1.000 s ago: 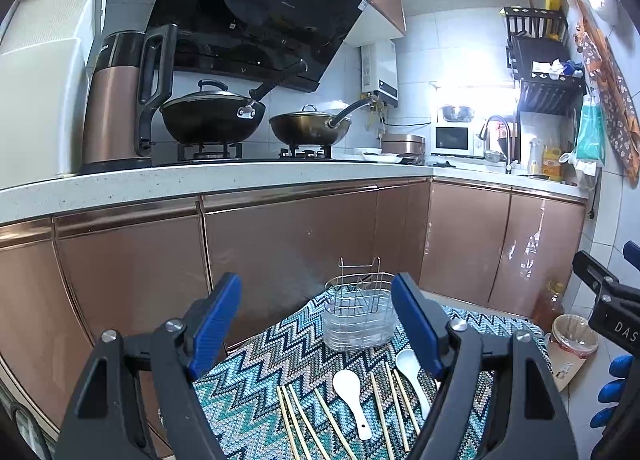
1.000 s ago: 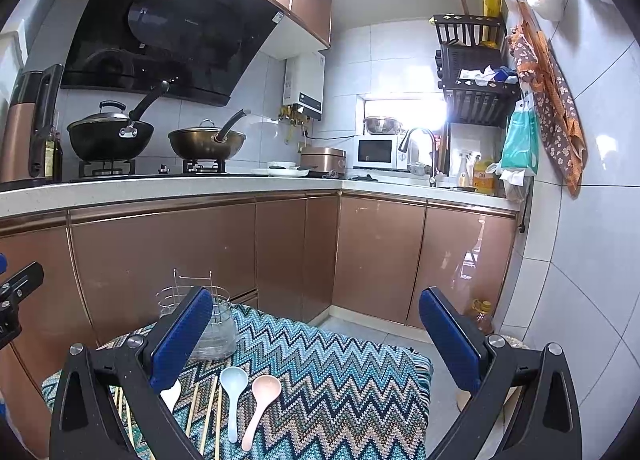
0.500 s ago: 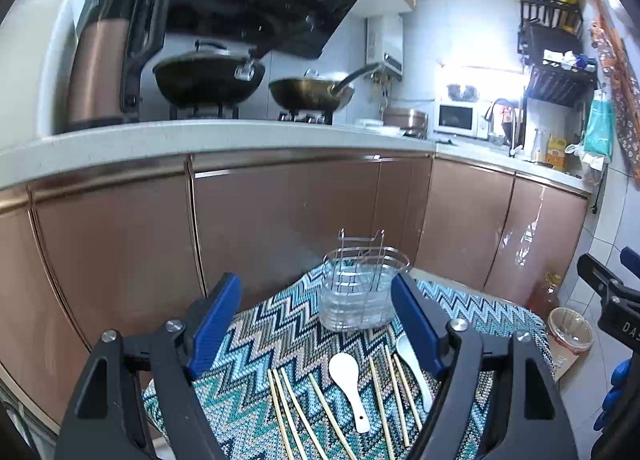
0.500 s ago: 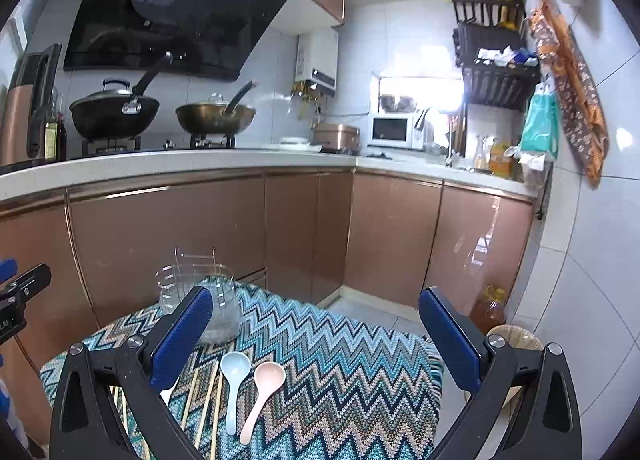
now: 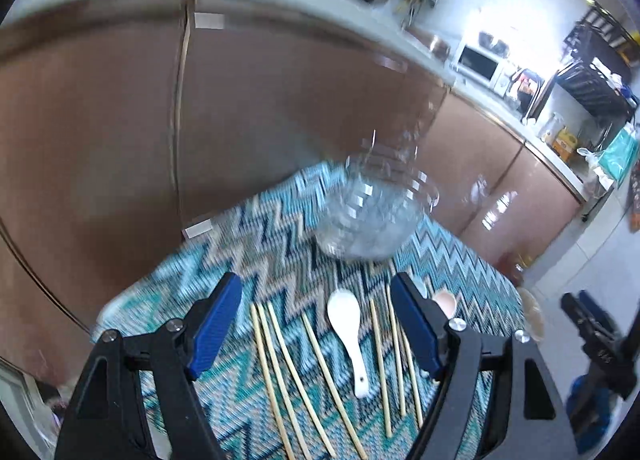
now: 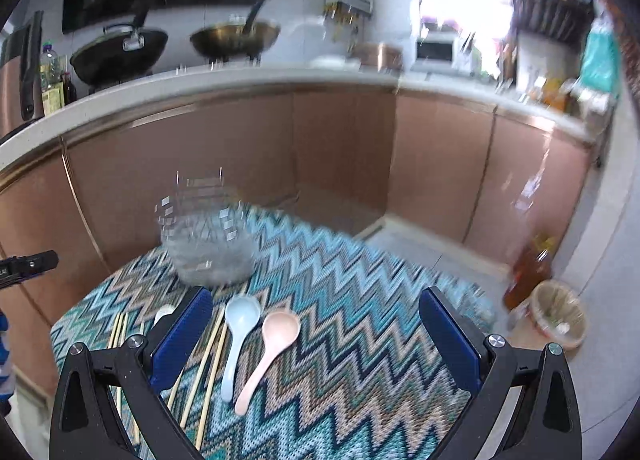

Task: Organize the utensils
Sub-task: 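Lower the left tool to a chopstick while the right tool lowers to the pink spoon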

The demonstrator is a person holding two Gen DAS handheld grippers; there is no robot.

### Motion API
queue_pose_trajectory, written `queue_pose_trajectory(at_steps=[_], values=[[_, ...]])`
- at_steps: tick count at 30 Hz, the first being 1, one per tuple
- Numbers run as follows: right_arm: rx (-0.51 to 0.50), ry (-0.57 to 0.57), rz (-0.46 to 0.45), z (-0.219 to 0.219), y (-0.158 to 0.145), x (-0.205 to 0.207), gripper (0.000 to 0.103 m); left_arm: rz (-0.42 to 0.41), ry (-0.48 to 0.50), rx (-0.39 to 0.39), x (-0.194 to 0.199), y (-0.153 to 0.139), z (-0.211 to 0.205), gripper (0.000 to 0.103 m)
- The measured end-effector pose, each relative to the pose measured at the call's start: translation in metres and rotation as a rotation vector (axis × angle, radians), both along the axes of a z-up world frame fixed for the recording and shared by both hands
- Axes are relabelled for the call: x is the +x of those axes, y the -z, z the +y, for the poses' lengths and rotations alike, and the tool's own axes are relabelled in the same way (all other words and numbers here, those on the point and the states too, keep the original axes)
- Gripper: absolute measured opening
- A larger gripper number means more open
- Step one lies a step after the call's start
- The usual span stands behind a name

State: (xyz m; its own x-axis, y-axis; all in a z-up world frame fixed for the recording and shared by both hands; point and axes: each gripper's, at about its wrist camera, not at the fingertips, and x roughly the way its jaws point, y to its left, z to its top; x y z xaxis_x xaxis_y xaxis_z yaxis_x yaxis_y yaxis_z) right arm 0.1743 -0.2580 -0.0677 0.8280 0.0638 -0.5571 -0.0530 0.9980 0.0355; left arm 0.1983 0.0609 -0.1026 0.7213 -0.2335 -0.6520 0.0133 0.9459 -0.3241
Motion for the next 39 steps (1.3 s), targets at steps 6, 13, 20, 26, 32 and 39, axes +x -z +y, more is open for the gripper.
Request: queue_pose_trajectory(at_steps=[6, 13, 20, 26, 32, 39], values=[[0.033, -0.08, 0.128, -0.007, 0.034, 0.03, 0.096, 0.199, 0.048, -0.067, 0.032, 0.046, -0.001, 0.056], [0.094, -0.168, 0.215, -0.012, 0.056, 0.057, 0.081, 0.378, 0.04, -0.114, 0.06, 0.086, 0.006, 0.03], [0.101, -0.191, 0.262, -0.013, 0.075, 0.072, 0.075, 0.451, 0.024, -0.12, 0.078, 0.103, 0.013, 0.016], [0.096, -0.189, 0.271, -0.016, 0.08, 0.074, 0.075, 0.481, 0.002, -0.094, 0.086, 0.115, 0.016, 0.01], [0.097, -0.186, 0.271, -0.018, 0.08, 0.075, 0.075, 0.498, -0.009, -0.075, 0.09, 0.122, 0.019, 0.009], [0.098, -0.186, 0.272, -0.019, 0.08, 0.075, 0.075, 0.513, -0.008, -0.052, 0.096, 0.128, 0.014, 0.008]])
